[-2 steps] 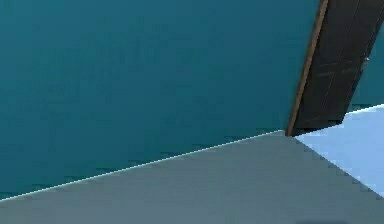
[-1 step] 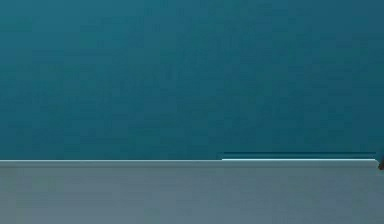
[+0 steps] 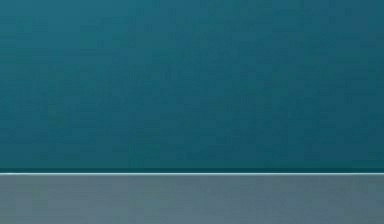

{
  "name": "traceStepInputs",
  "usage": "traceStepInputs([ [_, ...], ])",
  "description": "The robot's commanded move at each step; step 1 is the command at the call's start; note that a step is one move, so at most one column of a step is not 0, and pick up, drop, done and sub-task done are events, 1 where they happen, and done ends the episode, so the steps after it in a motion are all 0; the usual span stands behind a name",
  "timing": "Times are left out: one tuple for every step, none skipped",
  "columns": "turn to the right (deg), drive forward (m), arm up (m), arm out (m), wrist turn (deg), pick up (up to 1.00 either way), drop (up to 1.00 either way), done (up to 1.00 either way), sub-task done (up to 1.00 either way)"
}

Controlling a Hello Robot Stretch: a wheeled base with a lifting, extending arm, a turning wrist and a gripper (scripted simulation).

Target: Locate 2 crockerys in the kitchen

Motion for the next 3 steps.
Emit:
traceStepInputs([
  [45.0, 0.0, 0.0, 0.0, 0.0, 0.0, 0.0, 0.0, 0.0],
  [27.0, 0.0, 0.0, 0.0, 0.0, 0.0, 0.0, 0.0, 0.0],
  [0.0, 0.1, 0.0, 0.0, 0.0, 0.0, 0.0, 0.0, 0.0],
])
